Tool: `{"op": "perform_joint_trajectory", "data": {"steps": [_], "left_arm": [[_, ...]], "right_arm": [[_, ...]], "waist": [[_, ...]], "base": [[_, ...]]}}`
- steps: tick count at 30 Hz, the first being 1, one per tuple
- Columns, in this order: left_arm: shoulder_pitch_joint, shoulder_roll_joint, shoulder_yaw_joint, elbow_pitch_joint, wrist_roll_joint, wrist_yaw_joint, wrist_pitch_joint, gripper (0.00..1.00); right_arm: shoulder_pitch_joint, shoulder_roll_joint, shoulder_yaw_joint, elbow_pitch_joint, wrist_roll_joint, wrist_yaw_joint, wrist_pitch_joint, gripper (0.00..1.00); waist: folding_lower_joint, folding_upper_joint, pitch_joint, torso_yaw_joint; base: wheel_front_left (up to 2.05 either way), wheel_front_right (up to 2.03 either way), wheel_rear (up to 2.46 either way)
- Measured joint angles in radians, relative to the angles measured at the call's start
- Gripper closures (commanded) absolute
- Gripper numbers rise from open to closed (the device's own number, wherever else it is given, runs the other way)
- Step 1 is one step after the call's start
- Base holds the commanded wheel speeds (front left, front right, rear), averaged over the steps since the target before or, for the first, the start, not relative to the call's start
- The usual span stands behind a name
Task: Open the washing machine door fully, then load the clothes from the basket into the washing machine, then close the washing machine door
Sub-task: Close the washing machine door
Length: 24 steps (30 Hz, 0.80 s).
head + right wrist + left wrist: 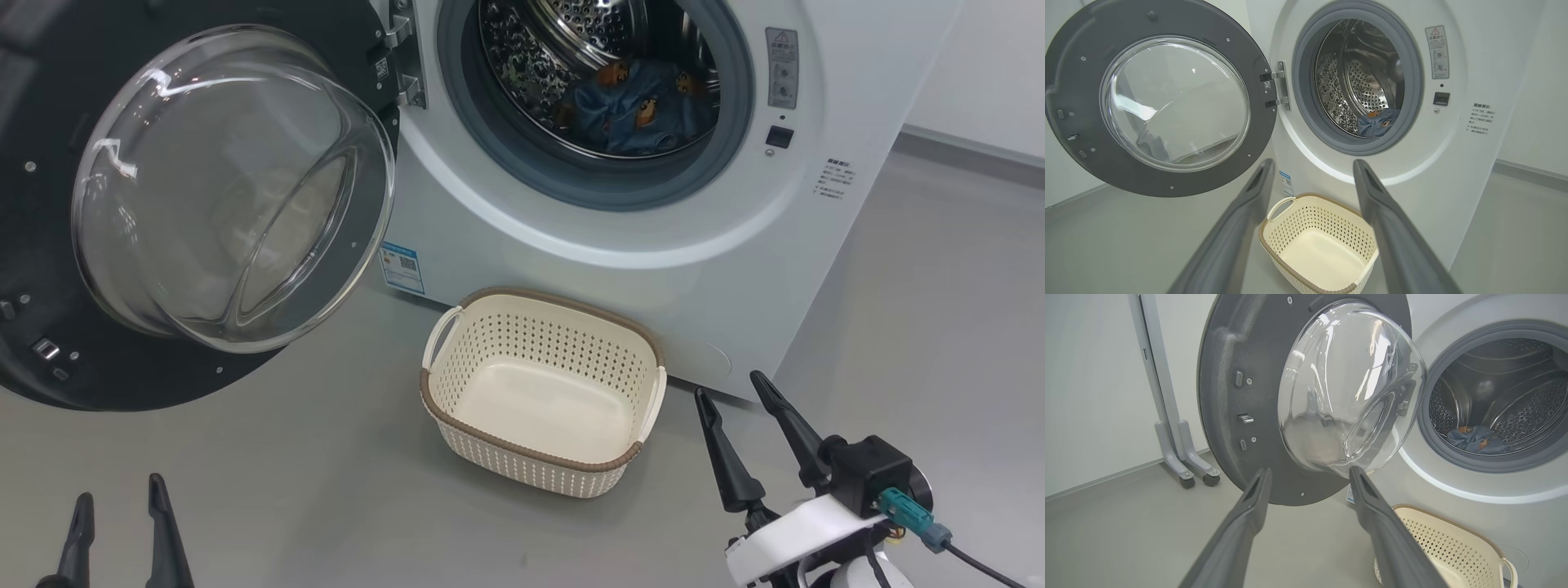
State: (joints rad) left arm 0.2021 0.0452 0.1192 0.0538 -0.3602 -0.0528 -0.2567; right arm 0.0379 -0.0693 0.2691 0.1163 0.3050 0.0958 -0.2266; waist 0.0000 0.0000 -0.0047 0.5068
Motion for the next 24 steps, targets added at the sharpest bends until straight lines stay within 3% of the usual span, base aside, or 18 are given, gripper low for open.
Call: {"op": "perform_joint_trajectory", "data": {"steps": [9, 19, 20, 21, 22, 24], "left_arm": [[0.004, -0.001, 0.033, -0.038, -0.054, 0.039, 0.0, 0.0], [0.012, -0.001, 0.03, -0.055, -0.081, 0.049, 0.0, 0.0], [0.012, -0.001, 0.026, -0.055, -0.095, 0.049, 0.0, 0.3], [0.013, -0.001, 0.023, -0.055, -0.098, 0.049, 0.0, 0.86], [0.013, -0.001, 0.02, -0.056, -0.108, 0.049, 0.0, 1.0], [0.013, -0.001, 0.019, -0.056, -0.122, 0.049, 0.0, 1.0]], "right_arm": [[-0.069, -0.009, 0.039, 0.01, -0.008, 0.009, 0.02, 0.0], [-0.093, -0.012, 0.049, 0.03, -0.007, 0.017, 0.028, 0.0], [-0.093, -0.013, 0.049, 0.032, -0.007, 0.017, 0.028, 0.0], [-0.093, -0.013, 0.049, 0.034, -0.005, 0.017, 0.028, 0.0], [-0.093, -0.014, 0.048, 0.036, -0.004, 0.017, 0.028, 0.0], [-0.093, -0.015, 0.046, 0.038, -0.001, 0.017, 0.028, 0.0]], "waist": [[0.0, 0.0, 0.041, 0.032], [0.0, 0.0, 0.051, 0.036], [0.0, 0.0, 0.051, 0.036], [0.0, 0.0, 0.051, 0.036], [0.0, 0.0, 0.05, 0.035], [0.0, 0.0, 0.05, 0.034]], "base": [[0.0, 0.0, 0.0], [0.0, 0.0, 0.0], [0.0, 0.0, 0.0], [0.0, 0.0, 0.0], [0.0, 0.0, 0.0], [0.0, 0.0, 0.0]]}}
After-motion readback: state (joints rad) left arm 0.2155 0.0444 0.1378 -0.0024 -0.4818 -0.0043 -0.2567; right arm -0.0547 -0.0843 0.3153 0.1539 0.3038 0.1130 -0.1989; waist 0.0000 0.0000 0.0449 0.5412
